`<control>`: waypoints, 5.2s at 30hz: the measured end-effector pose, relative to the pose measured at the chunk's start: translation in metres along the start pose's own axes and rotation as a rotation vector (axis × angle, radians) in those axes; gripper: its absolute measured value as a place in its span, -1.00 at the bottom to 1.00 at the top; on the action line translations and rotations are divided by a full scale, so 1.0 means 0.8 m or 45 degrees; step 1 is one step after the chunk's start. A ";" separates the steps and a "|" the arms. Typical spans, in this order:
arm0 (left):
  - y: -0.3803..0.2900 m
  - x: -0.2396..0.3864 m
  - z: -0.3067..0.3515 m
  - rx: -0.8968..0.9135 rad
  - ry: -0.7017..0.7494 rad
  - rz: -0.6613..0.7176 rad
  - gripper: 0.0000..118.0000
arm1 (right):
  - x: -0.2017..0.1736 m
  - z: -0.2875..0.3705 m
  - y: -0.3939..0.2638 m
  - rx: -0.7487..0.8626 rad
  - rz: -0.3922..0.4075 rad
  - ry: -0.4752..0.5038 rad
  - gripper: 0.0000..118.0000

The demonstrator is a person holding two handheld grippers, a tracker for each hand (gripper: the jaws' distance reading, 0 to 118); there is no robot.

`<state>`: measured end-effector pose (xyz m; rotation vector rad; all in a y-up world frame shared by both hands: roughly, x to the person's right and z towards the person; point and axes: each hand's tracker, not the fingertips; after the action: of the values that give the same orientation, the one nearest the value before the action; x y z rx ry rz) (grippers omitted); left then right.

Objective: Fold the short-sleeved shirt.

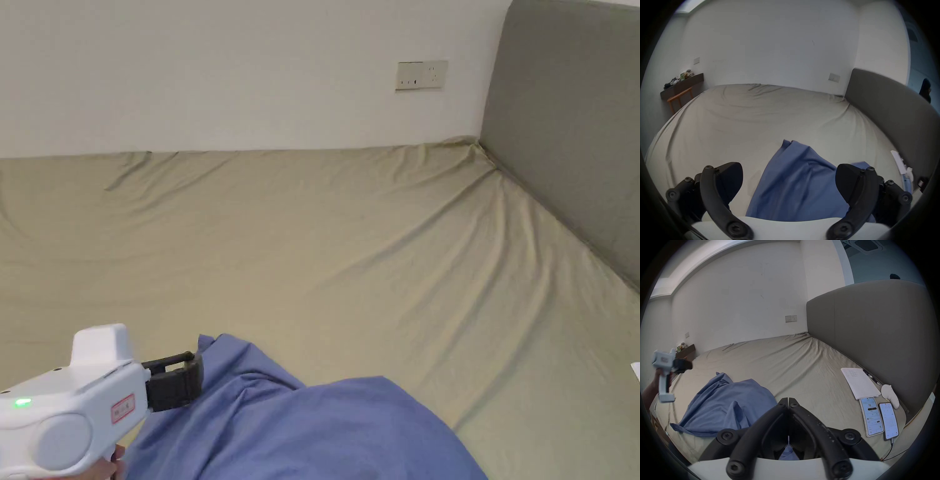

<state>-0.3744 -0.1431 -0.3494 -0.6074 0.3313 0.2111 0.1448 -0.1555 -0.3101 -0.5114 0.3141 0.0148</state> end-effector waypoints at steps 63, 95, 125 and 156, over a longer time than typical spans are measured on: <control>0.042 -0.124 0.317 0.341 0.057 0.312 -0.98 | 0.028 0.040 0.190 0.435 -0.217 0.296 -0.86; -0.117 -0.144 0.250 -0.078 0.147 0.348 -0.98 | 0.044 0.033 0.096 0.170 -0.079 0.204 -0.86; -0.171 -0.063 0.431 0.779 0.570 0.090 0.06 | -0.020 0.108 0.076 0.567 0.112 0.144 -0.34; -0.248 -0.172 0.208 -0.407 0.320 0.578 -0.96 | -0.246 -0.165 0.082 -0.083 0.413 0.489 1.00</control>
<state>-0.4046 -0.2176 -0.0676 -0.8728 0.6872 0.6353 -0.0869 -0.1495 -0.3912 -0.5225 0.7725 0.2442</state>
